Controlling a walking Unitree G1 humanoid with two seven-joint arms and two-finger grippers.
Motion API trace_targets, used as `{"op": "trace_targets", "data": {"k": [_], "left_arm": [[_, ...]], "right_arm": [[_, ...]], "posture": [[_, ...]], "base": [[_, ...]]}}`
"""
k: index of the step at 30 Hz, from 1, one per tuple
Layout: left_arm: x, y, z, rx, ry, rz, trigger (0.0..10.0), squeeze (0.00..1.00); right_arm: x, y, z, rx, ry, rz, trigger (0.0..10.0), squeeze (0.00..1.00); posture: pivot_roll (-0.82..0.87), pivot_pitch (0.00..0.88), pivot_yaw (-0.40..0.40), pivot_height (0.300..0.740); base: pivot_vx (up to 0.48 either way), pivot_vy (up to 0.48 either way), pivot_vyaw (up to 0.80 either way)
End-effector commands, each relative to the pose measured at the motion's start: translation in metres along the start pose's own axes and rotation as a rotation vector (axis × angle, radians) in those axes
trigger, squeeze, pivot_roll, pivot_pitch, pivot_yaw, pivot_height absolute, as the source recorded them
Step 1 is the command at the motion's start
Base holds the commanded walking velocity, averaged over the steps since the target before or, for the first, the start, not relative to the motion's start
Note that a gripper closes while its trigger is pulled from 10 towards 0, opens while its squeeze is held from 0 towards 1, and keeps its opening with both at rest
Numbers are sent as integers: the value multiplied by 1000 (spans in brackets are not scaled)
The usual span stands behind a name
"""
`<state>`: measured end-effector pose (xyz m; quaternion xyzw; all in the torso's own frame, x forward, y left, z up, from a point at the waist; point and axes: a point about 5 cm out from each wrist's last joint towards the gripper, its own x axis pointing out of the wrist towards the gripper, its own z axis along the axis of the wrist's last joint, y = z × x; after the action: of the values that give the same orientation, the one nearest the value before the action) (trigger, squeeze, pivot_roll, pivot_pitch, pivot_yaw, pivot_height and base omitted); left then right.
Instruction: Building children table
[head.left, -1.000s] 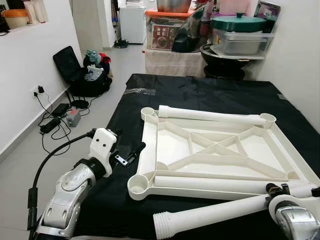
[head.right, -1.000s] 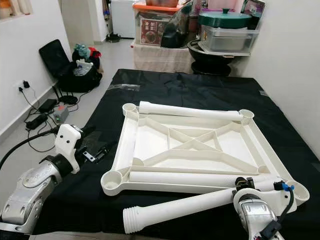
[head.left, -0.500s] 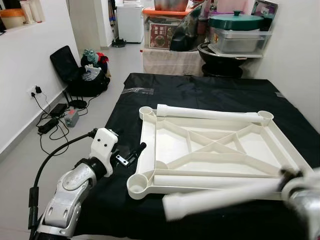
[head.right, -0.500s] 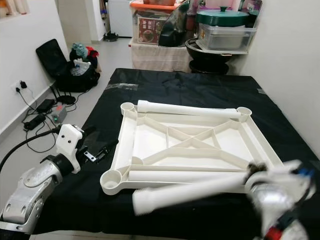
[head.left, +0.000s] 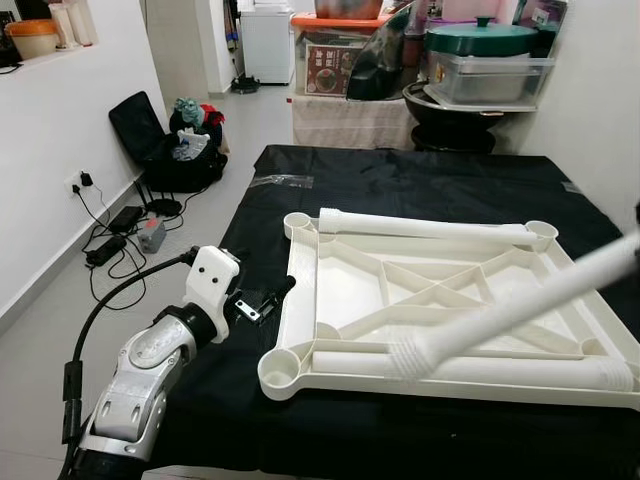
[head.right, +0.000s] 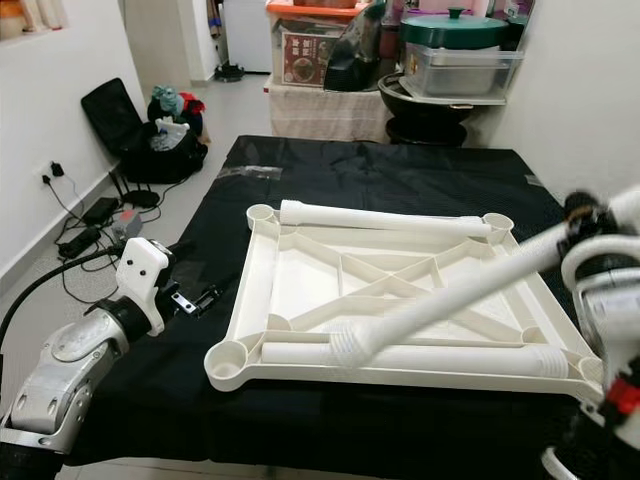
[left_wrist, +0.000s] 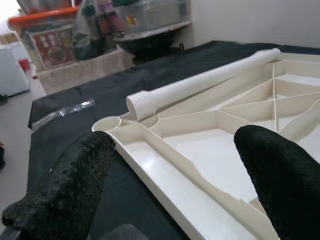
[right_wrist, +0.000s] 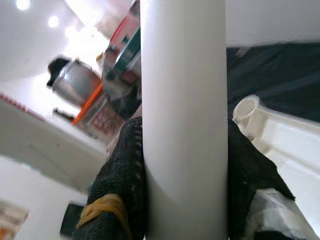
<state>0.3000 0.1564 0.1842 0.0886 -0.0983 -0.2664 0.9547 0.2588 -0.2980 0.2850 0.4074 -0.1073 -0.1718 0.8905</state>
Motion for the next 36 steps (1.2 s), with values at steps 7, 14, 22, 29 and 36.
{"op": "trace_targets", "data": {"k": [7, 14, 22, 29, 36], "left_arm": [[15, 41, 28, -152, -99, -26, 10000, 0], [40, 54, 64, -204, -183, -210, 10000, 0], [46, 49, 65, -292, -167, -348, 10000, 0], [50, 34, 35, -348, -29, -499, 10000, 0], [53, 21, 21, -349, 47, -603, 10000, 0]], "right_arm": [[11, 63, -28, -40, 1, 277, 0, 0], [11, 127, -48, -202, -38, 558, 0, 0], [0, 156, -63, -306, -54, 746, 0, 0], [-1, 181, -58, -302, -106, 859, 0, 0], [-5, 202, -60, -272, -101, 950, 0, 0]], "posture": [[-7, 0, -37, 740], [-2, 0, -17, 740], [-10, 0, 3, 740], [-33, 0, 25, 740], [-35, 0, 35, 740]], "base": [[0, 0, 0], [0, 0, 0], [0, 0, 0], [0, 0, 0], [0, 0, 0]]}}
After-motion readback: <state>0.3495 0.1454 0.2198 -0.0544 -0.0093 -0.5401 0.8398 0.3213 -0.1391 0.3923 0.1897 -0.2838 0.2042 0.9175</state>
